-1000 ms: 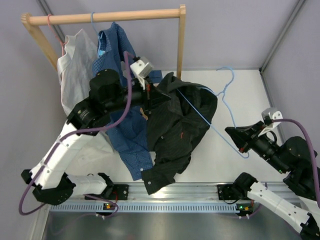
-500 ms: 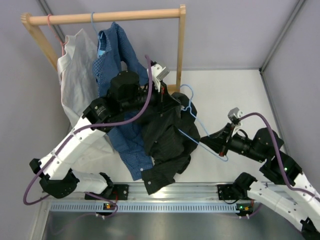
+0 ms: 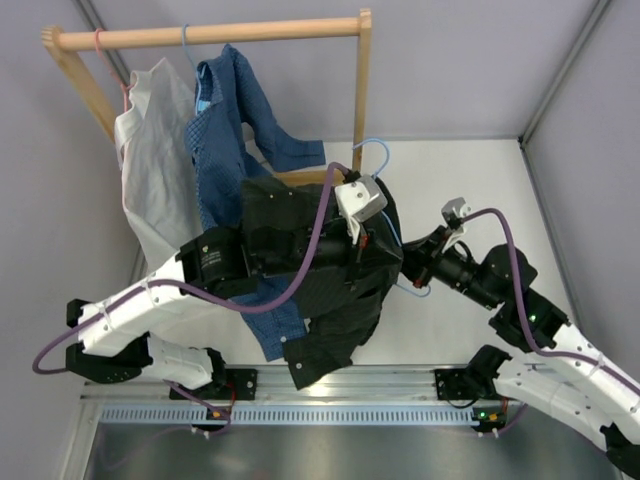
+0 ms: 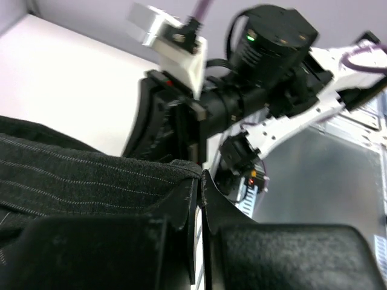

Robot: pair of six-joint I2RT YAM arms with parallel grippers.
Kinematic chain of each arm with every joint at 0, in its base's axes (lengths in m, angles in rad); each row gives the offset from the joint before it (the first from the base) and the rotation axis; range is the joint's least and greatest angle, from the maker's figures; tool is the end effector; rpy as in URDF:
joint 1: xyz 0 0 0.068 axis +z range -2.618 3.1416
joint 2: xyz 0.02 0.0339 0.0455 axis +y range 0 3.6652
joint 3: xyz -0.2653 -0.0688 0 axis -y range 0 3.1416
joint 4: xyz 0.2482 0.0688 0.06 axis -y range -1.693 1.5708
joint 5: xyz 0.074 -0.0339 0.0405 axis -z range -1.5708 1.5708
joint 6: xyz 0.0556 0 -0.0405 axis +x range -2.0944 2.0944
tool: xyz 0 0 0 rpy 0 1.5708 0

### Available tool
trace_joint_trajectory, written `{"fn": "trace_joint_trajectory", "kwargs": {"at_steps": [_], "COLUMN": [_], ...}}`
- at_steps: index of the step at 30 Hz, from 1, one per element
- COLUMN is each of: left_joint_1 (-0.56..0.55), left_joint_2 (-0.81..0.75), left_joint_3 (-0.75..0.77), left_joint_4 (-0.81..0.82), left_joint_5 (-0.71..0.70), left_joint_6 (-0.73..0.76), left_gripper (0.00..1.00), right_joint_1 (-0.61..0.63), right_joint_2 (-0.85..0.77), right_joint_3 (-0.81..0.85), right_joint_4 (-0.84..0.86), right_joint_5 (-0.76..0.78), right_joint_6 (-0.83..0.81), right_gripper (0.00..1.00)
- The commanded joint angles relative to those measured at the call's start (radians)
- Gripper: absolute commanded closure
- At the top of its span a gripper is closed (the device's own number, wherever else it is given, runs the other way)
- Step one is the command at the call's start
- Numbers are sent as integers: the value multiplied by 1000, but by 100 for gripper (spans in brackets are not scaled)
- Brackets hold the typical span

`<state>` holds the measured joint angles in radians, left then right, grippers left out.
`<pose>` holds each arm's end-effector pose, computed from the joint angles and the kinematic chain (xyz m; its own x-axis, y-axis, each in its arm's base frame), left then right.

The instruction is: Place the shirt on the hanger

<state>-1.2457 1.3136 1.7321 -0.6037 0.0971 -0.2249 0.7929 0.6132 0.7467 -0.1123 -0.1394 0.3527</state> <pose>0.0850 -0.2690 0.5019 -0.2745 0.1194 -0.9542 0.9360 0.2608 -0.2366 0.1138 0.1266 0.3614 -0.2634 0.2201 -0.9393 -0.7587 0.5541 0.3426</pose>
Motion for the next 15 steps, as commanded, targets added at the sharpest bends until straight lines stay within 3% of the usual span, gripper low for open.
{"fn": "trace_joint_trajectory", "kwargs": {"at_steps": [1,6,8,11,13,15], "left_joint_1": [-32,-31,-31,-31,-31,-31], "left_joint_2": [-16,-2,21,88,111,133], "left_joint_3": [55,38,49,125,155,164], "left_joint_4": [62,58,48,-5,-8,-8], "left_joint_5": [-205,-665,-697,-562,-344,-252], "left_joint_6": [18,-13,13,67,134,157], "left_gripper": [100,100,100,100,100,100], "right_joint_1": [3,3,3,3,3,3], "right_joint_2": [-53,-202,-249,-267,-250,-237], "right_joint_3": [16,-26,-59,-99,-110,-113], "right_joint_4": [91,94,102,161,198,214], "right_joint_5": [55,58,26,15,3,9], "right_joint_6": [-24,-23,-17,-1,-3,-1], "right_gripper": [100,100,100,100,100,100]}}
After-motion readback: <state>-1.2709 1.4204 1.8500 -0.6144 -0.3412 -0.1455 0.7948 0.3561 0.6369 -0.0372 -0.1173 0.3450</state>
